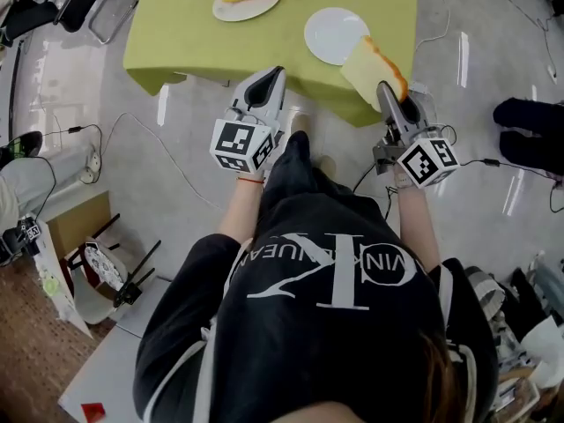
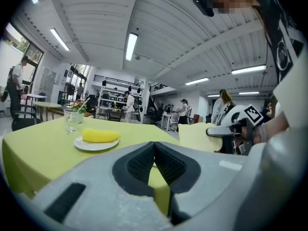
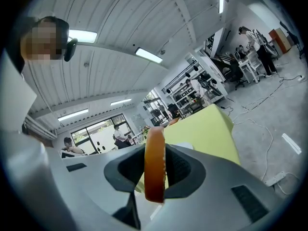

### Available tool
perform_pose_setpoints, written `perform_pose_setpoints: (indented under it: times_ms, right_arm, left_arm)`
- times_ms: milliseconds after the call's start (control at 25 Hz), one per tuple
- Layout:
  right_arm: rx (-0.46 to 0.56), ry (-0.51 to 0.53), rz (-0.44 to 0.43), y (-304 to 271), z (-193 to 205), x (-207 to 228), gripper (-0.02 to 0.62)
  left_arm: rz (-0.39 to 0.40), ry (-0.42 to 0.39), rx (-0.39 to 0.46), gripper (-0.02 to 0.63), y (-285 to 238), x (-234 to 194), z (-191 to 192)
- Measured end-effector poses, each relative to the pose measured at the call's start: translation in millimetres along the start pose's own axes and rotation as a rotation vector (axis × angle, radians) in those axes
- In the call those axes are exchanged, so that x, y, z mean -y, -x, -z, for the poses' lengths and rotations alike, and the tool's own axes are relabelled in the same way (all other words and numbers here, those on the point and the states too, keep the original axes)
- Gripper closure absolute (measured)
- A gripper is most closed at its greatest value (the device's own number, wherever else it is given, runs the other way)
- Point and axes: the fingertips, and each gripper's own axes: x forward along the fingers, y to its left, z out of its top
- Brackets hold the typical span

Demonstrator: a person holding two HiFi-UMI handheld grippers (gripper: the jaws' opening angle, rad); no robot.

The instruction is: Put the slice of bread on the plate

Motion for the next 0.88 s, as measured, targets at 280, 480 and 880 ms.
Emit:
perform_pose_setpoints:
  times_ms: [280, 480, 880]
  right_arm:
    - [-0.051, -0.060, -0.013, -53.8, 2.8, 4.7, 0.499]
    - [-0.088, -0.119, -0.007, -91.6, 5.8, 1.8, 0.497]
    - [-0.145, -0.308, 0.028, -136.8, 13.7, 16.3, 0.495]
  left_arm:
    - [0.023, -0.006, -0.019, 0.598, -31.5, -32.7, -3.8]
    - [0.053, -0.006, -0.023, 0.598, -49.2, -56.0, -9.6]
    - [0.121, 0.017, -0.045, 0.598, -92.1, -78.3, -9.2]
